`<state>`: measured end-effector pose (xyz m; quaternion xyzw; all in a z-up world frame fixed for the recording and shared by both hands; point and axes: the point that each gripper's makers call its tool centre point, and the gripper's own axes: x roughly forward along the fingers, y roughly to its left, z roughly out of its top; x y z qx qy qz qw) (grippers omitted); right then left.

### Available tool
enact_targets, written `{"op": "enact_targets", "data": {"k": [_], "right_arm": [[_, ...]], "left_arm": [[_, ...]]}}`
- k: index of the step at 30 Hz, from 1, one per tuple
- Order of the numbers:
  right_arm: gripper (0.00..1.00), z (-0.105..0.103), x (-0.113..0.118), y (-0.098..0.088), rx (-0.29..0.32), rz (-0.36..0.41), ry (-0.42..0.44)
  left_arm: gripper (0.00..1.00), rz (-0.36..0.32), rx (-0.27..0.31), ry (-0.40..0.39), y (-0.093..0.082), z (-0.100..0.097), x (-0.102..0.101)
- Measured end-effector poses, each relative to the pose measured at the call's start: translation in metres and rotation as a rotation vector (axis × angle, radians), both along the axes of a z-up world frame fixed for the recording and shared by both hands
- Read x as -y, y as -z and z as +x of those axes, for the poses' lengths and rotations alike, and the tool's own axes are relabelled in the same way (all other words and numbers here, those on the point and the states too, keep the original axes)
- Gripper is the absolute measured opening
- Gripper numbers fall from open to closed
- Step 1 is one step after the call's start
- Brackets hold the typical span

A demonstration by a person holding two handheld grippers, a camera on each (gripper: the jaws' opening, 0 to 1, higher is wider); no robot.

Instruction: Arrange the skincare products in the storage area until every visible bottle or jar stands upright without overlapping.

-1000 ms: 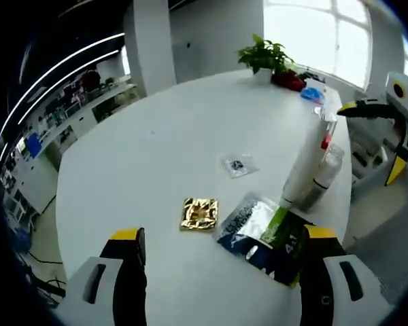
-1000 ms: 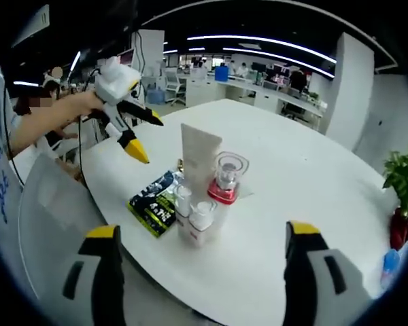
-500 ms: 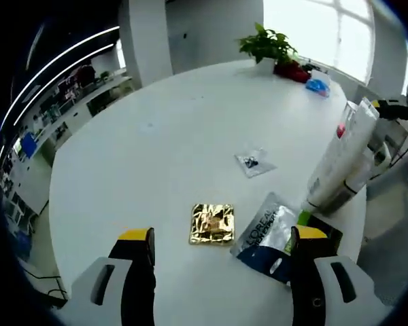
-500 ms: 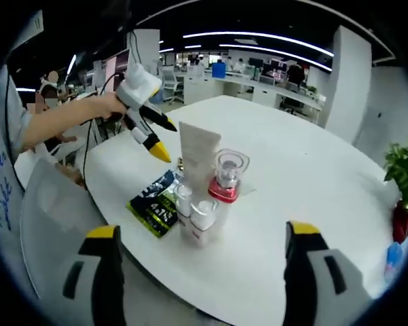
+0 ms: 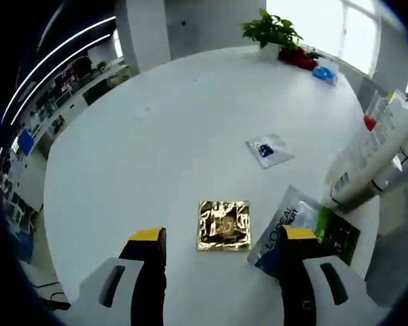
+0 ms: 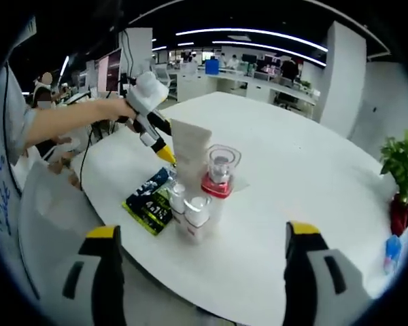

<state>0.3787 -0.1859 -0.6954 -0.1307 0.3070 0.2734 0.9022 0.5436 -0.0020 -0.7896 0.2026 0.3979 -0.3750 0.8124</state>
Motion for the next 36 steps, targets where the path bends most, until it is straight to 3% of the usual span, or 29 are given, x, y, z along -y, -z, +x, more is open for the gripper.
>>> {"op": "enact_targets", "data": {"k": [6, 16, 36], "right_arm": [[1.0, 0.001, 0.002, 0.0, -0.002, 0.001, 0.014], [1.0, 0.0, 0.004, 0.005, -0.017, 0.003, 0.034], [1.0, 0.001, 0.009, 0.01, -0.03, -0.009, 0.042]], "left_arm": [[0.62, 0.021, -0.028, 0.019, 0.017, 0.005, 0.001], [0.53, 0.046, -0.082, 0.018, 0.029, 0.008, 0.008], [0.5, 0.065, -0.102, -0.016, 0.038, 0.015, 0.009]]}}
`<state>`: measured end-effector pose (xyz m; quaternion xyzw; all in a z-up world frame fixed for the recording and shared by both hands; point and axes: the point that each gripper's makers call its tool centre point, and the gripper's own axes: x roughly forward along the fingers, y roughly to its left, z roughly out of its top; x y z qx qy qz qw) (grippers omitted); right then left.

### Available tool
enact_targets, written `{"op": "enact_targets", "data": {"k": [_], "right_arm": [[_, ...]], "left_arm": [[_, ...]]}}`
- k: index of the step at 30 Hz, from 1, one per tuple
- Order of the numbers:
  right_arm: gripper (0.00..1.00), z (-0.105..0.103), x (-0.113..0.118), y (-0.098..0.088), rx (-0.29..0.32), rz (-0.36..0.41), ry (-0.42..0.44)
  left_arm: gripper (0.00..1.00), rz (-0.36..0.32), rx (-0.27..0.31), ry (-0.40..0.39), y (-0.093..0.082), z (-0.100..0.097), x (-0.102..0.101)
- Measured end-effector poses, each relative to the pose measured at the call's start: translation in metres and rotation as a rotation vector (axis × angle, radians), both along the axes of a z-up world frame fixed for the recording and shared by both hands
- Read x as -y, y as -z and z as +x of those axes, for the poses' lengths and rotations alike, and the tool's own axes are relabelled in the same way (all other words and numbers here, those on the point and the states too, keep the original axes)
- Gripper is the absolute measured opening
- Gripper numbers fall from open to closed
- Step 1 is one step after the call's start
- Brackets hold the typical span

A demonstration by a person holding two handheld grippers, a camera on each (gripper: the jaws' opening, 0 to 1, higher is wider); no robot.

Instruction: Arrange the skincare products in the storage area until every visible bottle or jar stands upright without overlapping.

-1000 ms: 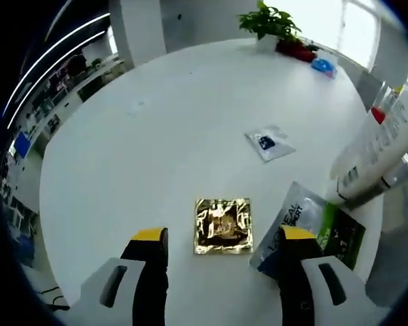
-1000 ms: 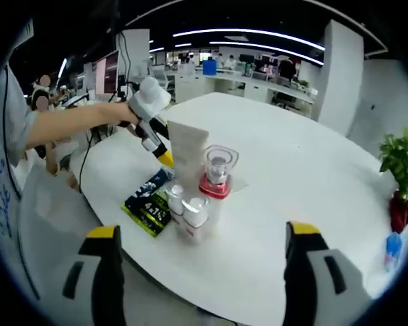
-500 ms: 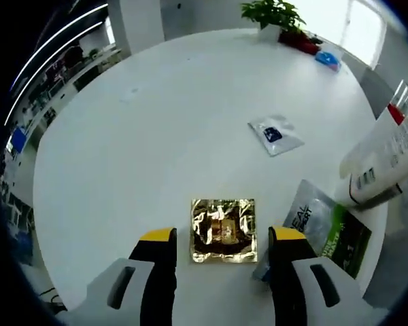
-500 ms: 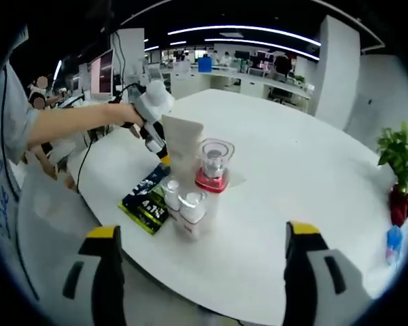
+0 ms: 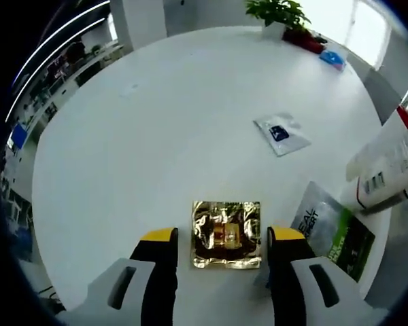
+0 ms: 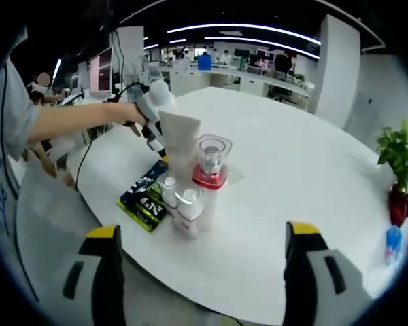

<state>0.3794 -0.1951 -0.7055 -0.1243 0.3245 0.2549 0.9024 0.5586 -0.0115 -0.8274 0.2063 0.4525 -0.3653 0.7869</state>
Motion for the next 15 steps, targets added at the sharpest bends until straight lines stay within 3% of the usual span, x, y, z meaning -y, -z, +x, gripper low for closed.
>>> {"op": "enact_targets", "data": {"k": [4, 9, 15], "right_arm": [[1.0, 0.0011, 0.0001, -0.0014, 0.006, -0.002, -0.002], [1.0, 0.001, -0.0014, -0.0018, 0.006, 0.0, -0.009], [1.0, 0.0012, -0.0017, -0.0031, 0.013, -0.008, -0.015]], "left_arm": [[0.48, 0.005, -0.004, 0.0, 0.0, 0.0002, 0.0002], [0.38, 0.009, -0.007, 0.019, -0.001, -0.001, 0.0021], [0.36, 0.013, -0.013, 0.036, -0.0014, -0.0003, 0.0025]]}}
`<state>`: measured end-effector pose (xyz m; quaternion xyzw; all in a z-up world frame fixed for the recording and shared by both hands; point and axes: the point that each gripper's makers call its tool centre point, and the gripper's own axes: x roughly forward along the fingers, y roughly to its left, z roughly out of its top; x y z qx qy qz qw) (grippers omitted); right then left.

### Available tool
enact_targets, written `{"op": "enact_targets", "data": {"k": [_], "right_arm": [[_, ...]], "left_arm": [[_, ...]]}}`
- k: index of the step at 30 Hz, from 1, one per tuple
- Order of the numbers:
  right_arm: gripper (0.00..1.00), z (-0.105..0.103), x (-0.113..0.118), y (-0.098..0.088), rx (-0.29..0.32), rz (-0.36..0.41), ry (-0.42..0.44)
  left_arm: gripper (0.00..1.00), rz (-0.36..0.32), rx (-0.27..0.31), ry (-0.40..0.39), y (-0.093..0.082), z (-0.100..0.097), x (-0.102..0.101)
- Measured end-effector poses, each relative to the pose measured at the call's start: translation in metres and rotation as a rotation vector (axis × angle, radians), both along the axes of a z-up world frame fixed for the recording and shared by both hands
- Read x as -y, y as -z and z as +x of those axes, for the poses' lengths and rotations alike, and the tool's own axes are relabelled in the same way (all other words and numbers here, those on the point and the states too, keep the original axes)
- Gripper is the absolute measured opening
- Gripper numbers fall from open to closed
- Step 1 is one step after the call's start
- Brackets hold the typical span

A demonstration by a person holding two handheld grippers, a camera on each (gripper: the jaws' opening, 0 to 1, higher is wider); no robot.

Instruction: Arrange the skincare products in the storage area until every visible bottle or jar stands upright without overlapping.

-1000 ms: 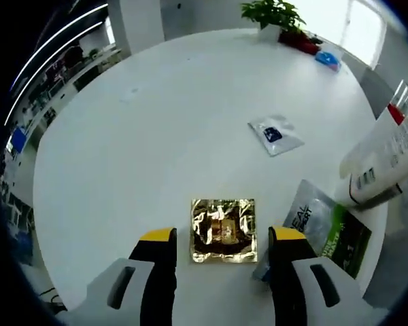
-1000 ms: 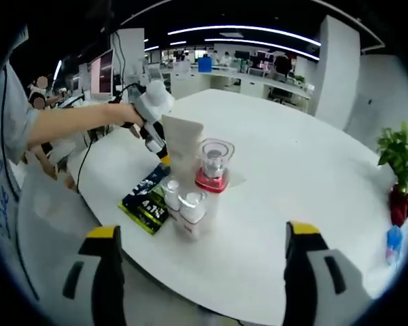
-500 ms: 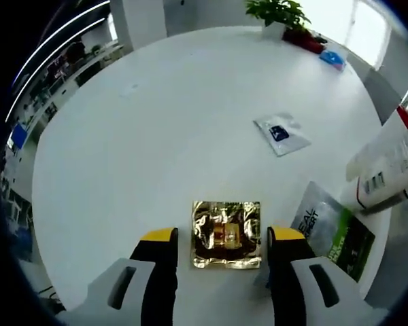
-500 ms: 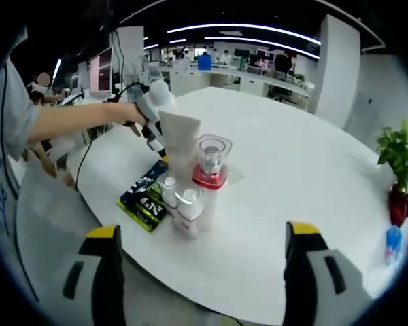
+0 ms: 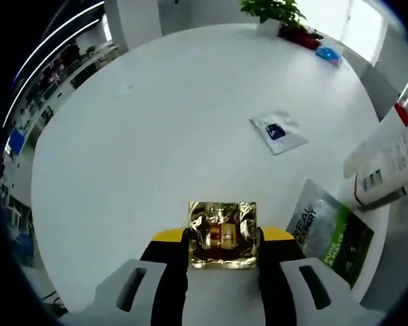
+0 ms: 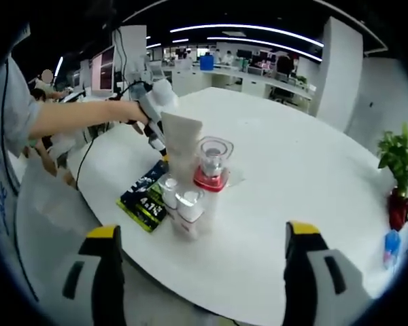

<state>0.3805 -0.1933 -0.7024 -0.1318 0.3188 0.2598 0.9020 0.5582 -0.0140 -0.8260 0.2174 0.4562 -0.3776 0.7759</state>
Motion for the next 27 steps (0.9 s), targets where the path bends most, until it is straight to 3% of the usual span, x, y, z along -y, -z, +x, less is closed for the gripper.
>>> {"op": "enact_targets", "data": {"k": [27], "right_arm": [[1.0, -0.003, -0.005, -0.012, 0.023, 0.025, -0.003]], "left_arm": [[0.36, 0.044, 0.01, 0.029, -0.006, 0.002, -0.034]]}}
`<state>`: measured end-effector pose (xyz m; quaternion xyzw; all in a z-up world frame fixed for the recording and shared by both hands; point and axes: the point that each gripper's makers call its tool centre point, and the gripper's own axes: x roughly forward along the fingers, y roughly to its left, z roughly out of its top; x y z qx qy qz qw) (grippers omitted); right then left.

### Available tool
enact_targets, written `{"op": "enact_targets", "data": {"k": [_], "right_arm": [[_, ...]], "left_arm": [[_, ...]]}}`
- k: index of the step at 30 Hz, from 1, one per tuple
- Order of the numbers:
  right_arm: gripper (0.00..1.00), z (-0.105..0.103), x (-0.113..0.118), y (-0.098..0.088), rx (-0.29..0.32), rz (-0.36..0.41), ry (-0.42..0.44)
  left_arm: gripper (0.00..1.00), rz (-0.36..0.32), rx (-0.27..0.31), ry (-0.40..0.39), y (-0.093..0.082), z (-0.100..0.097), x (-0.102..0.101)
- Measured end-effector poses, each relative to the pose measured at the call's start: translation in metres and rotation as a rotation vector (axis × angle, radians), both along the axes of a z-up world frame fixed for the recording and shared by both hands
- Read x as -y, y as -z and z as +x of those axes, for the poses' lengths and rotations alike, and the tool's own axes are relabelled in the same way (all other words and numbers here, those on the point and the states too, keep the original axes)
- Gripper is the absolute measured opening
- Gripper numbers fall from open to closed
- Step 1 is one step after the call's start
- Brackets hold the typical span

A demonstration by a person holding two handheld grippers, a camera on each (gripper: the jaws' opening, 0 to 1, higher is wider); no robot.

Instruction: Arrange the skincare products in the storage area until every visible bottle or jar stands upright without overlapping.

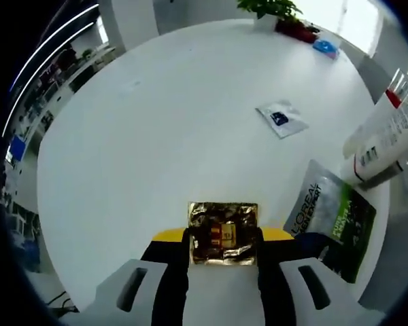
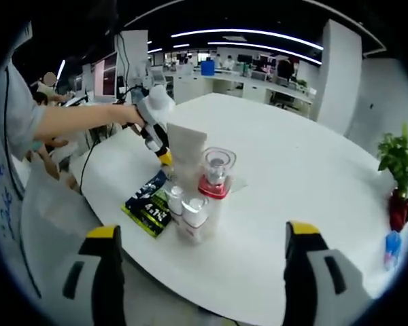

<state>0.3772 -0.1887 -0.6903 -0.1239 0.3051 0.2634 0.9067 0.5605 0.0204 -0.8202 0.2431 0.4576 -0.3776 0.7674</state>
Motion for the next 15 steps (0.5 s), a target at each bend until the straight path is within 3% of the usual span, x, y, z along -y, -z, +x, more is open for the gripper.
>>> {"op": "enact_targets", "data": {"k": [15], "right_arm": [[1.0, -0.005, -0.006, -0.009, 0.017, 0.011, -0.015]], "left_arm": [[0.36, 0.03, -0.005, 0.062, -0.003, -0.011, -0.018]]}}
